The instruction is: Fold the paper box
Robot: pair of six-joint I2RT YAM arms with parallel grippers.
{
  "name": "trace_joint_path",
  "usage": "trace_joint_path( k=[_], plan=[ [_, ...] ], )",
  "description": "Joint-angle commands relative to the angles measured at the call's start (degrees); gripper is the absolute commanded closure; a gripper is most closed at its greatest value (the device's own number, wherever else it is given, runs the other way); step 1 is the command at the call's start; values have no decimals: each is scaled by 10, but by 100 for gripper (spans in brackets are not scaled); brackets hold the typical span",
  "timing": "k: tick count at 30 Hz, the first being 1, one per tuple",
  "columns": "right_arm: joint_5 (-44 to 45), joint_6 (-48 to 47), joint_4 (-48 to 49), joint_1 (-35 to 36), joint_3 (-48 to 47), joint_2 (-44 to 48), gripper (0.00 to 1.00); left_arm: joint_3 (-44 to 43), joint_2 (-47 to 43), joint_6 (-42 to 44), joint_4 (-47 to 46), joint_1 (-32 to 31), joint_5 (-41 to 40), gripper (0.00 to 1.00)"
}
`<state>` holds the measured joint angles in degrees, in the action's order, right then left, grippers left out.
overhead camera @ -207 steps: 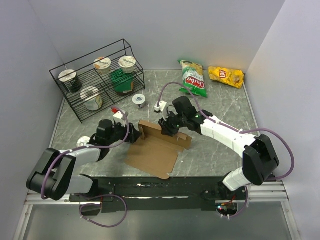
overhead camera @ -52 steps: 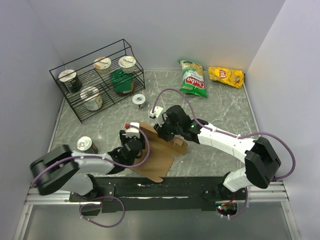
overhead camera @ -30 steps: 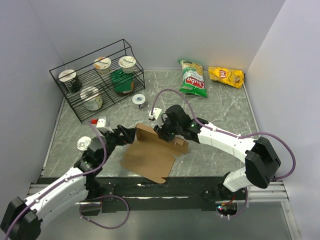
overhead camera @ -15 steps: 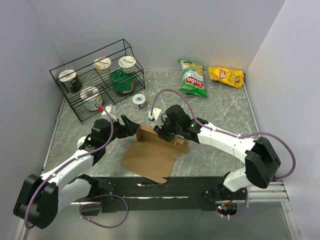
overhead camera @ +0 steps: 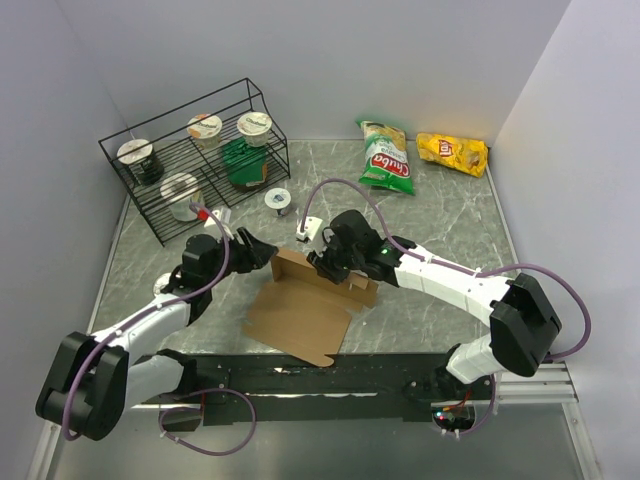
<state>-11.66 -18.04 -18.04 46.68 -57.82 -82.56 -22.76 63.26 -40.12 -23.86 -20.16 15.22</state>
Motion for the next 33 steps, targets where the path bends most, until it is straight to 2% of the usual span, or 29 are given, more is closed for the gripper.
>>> trace_joint_path(
  k=[1, 3, 8, 13, 20, 23, 26, 28, 29, 30, 33],
  plan=[
    [9, -5, 2, 5, -11, -2, 61, 11, 12, -8, -44, 3, 16, 45],
    [10, -5, 2, 5, -10, 1, 60, 11, 19, -6, -41, 3, 18, 53],
    [16, -2, 5, 5, -9, 9, 57, 17, 15, 2, -28, 3, 0, 60],
    [14, 7, 3, 4, -16, 18, 47, 26, 21, 15, -37, 3, 7, 68],
    [22, 23, -2, 5, -33, 21, 28, 24, 31, 35, -49, 2, 25, 73],
    [30, 25, 0, 5, -37, 19, 24, 25, 20, 29, -47, 2, 20, 73],
    [38, 27, 6, 3, -40, 22, 22, 25, -9, 14, -37, 3, 4, 57],
    [35, 28, 9, 4, -41, 33, 20, 15, -34, 11, -23, 3, -4, 41],
    [31, 29, 7, 4, -42, 39, 8, 10, -40, 11, -17, 3, -9, 31],
    [28, 30, 6, 4, -43, 49, 7, -3, -52, 13, -9, 3, -14, 18],
    [21, 38, -3, 4, -46, 69, 0, -23, -76, 21, 15, 3, -28, 3]
  ],
)
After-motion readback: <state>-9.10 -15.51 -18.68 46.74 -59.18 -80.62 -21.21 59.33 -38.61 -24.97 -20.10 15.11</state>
